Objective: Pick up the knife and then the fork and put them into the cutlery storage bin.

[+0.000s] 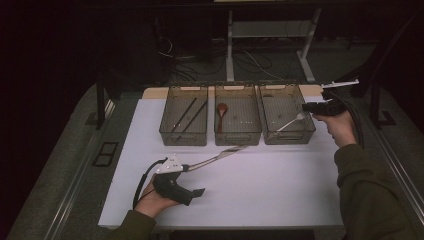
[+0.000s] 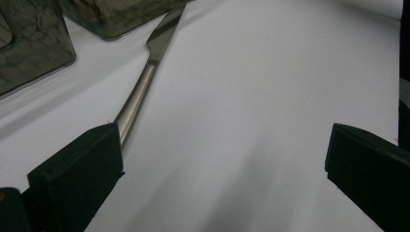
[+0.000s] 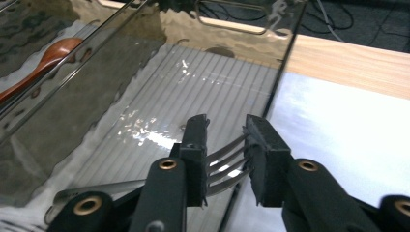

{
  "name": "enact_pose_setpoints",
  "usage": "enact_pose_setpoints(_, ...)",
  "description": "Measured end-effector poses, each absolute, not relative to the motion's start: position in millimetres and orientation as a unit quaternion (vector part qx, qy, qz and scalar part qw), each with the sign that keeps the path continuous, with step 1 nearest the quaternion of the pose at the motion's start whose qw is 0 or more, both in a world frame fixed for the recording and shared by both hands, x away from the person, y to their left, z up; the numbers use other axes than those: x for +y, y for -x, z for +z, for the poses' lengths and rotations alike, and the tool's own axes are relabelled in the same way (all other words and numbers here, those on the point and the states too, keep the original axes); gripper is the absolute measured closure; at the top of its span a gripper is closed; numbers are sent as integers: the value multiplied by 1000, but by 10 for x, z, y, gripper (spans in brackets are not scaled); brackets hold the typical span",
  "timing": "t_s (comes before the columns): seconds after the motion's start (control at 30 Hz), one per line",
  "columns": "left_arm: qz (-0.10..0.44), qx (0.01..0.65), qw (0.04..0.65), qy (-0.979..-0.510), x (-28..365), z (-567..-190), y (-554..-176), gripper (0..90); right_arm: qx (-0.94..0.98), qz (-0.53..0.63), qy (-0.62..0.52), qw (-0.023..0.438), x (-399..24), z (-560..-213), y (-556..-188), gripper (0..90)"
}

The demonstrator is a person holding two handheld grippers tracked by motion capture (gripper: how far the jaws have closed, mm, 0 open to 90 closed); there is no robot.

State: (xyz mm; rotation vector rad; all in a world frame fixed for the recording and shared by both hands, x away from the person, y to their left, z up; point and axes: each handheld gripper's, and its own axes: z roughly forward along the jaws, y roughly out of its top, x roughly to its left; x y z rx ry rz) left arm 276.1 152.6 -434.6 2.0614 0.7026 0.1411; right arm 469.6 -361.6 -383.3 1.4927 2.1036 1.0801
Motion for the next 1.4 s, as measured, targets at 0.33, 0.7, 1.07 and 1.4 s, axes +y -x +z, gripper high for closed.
enact_pose_setpoints(0.33, 61, 285, 460, -839, 1530, -4353, -2761, 0, 727, 392, -532, 188, -3691, -3839, -4639, 474)
enact_pose_setpoints(0.7, 68, 285, 459, -839, 1559, -4358, -2762, 0, 728, 428, -501, 190, -3651, -3692, -4374, 329)
enact_pose_setpoints(1.07, 72, 284, 462, -837, 1576, -4354, -2764, 0, 756, 443, -442, 189, -3410, -3681, -3896, 238)
enact_pose_setpoints(1.4, 75, 285, 460, -838, 1575, -4357, -2769, 0, 768, 463, -409, 172, -3181, -3791, -3485, 193)
